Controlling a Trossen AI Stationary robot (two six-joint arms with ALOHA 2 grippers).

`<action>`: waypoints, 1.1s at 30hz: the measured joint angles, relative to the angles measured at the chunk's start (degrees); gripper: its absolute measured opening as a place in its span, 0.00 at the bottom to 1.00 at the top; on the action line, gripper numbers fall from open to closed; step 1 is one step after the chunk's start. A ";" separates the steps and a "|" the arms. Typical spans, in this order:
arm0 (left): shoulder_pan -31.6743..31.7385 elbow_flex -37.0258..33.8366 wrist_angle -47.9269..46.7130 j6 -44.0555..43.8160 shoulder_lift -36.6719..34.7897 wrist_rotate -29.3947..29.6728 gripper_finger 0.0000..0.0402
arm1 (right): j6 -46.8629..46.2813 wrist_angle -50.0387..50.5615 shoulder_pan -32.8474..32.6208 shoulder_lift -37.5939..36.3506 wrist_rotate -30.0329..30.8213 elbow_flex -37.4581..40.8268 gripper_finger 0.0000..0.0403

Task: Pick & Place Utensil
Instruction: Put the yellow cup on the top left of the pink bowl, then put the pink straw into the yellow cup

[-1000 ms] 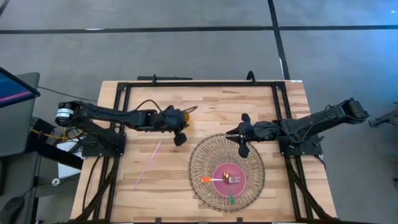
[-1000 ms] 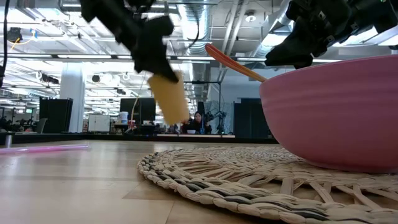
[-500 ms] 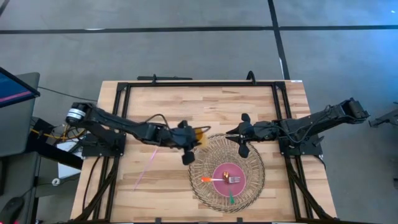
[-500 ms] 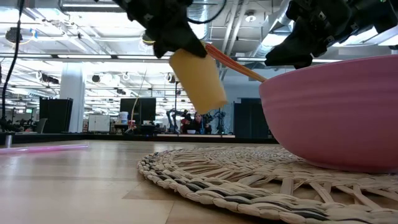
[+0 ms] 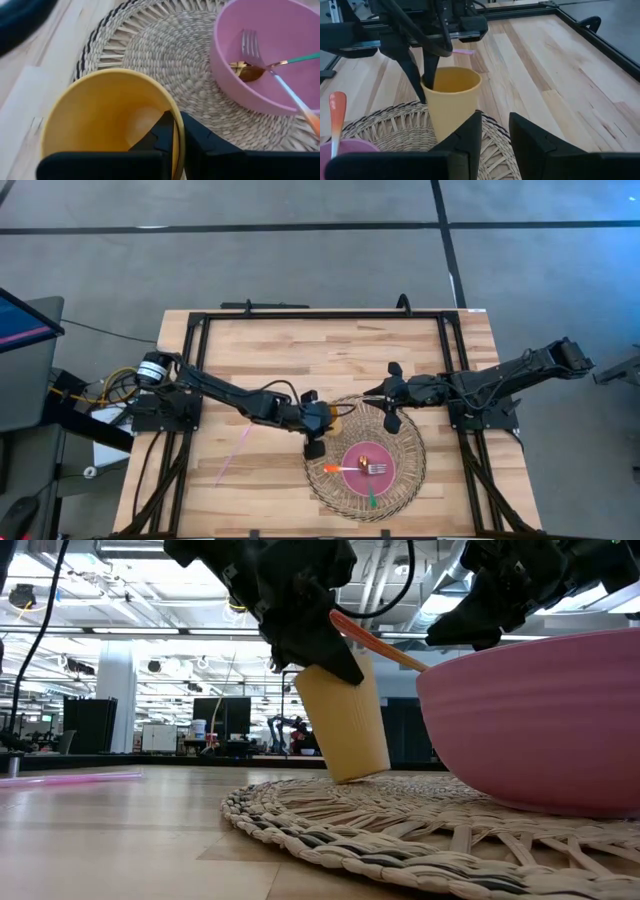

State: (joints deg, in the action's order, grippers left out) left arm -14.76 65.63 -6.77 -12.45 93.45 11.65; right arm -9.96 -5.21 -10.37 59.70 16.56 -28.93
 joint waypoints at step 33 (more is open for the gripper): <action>-0.40 0.00 5.29 0.16 -3.10 0.14 0.23 | -0.07 0.02 0.02 0.00 0.00 0.00 0.23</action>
State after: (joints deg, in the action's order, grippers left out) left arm -15.16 65.63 -1.48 -12.29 90.36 11.79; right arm -10.02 -5.19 -10.35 59.70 16.56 -28.93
